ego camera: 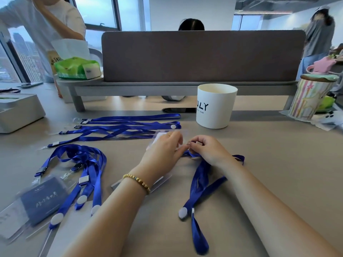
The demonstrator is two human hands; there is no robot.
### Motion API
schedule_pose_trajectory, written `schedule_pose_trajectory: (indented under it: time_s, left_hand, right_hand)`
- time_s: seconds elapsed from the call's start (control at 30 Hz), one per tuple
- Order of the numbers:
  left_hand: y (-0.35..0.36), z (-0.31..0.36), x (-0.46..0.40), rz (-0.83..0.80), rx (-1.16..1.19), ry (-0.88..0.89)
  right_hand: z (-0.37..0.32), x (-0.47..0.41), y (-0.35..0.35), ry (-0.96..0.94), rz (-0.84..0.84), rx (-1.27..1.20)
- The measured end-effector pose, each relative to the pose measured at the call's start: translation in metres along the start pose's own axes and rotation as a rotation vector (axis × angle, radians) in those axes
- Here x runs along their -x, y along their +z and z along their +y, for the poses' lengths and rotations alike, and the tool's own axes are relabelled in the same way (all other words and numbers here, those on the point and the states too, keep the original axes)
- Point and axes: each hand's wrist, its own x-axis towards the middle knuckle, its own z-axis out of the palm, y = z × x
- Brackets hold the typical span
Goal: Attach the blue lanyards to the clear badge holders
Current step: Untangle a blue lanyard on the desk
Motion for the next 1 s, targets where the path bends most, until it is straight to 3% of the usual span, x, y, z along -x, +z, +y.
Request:
schedule_pose_trajectory:
  time_s: [0.1, 0.27, 0.5, 0.83, 1.0]
  left_hand:
    - [0.008, -0.003, 0.000, -0.117, 0.107, -0.054]
    - [0.005, -0.017, 0.001, -0.151, 0.138, -0.065]
    - [0.003, -0.014, 0.001, -0.289, -0.090, -0.008]
    - [0.003, -0.015, 0.001, -0.287, -0.079, 0.022]
    - [0.001, -0.020, 0.002, -0.130, 0.075, 0.053]
  right_hand:
    - [0.000, 0.001, 0.001, -0.004, -0.080, 0.040]
    - [-0.001, 0.005, 0.001, -0.015, -0.197, 0.020]
    - [-0.001, 0.006, 0.001, -0.057, -0.212, 0.097]
    - [0.004, 0.004, -0.001, -0.066, -0.243, 0.098]
    - [0.002, 0.004, -0.002, -0.087, -0.252, 0.078]
